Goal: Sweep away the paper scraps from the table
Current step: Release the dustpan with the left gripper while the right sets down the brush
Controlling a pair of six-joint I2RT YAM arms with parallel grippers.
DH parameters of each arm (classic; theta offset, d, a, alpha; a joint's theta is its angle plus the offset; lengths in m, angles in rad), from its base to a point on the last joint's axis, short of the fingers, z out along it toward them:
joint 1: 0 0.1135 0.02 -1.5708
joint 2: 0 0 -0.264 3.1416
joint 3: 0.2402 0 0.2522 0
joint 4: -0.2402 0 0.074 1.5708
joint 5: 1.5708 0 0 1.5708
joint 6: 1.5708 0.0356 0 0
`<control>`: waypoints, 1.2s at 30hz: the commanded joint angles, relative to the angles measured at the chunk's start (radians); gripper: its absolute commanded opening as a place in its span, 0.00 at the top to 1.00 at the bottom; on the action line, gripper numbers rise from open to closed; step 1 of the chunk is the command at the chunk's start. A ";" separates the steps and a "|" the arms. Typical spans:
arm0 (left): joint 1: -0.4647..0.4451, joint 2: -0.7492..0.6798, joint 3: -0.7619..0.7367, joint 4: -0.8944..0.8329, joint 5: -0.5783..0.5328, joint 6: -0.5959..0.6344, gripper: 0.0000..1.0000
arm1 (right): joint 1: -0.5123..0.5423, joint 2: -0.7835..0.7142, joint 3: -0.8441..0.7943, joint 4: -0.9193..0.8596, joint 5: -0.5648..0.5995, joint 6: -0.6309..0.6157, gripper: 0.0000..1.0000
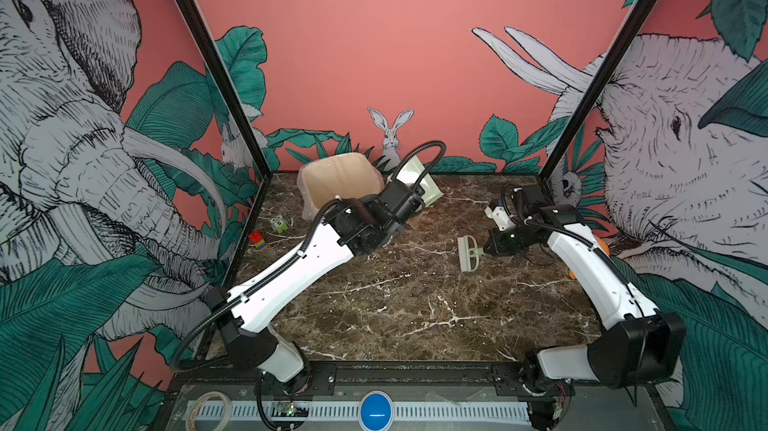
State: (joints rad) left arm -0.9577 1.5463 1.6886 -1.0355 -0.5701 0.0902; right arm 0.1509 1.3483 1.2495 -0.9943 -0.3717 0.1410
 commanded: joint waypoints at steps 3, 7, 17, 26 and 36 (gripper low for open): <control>-0.009 -0.044 -0.192 0.229 0.249 -0.254 1.00 | -0.103 -0.061 -0.107 0.199 -0.113 0.144 1.00; -0.013 -0.039 -0.339 0.341 0.325 -0.328 1.00 | -0.135 -0.080 -0.170 0.298 -0.137 0.222 1.00; -0.013 0.048 -0.556 0.511 0.439 -0.339 1.00 | -0.144 -0.142 -0.393 0.530 -0.183 0.408 1.00; 0.002 0.136 -0.588 0.551 0.532 -0.348 1.00 | -0.177 -0.204 -0.561 0.615 -0.204 0.492 0.95; 0.011 0.106 -0.642 0.537 0.528 -0.372 0.50 | -0.195 -0.263 -0.556 0.380 -0.026 0.391 0.42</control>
State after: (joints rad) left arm -0.9520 1.6974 1.0775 -0.4957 -0.0498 -0.2581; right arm -0.0395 1.1099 0.6853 -0.5339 -0.4854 0.5674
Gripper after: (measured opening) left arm 0.479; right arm 0.562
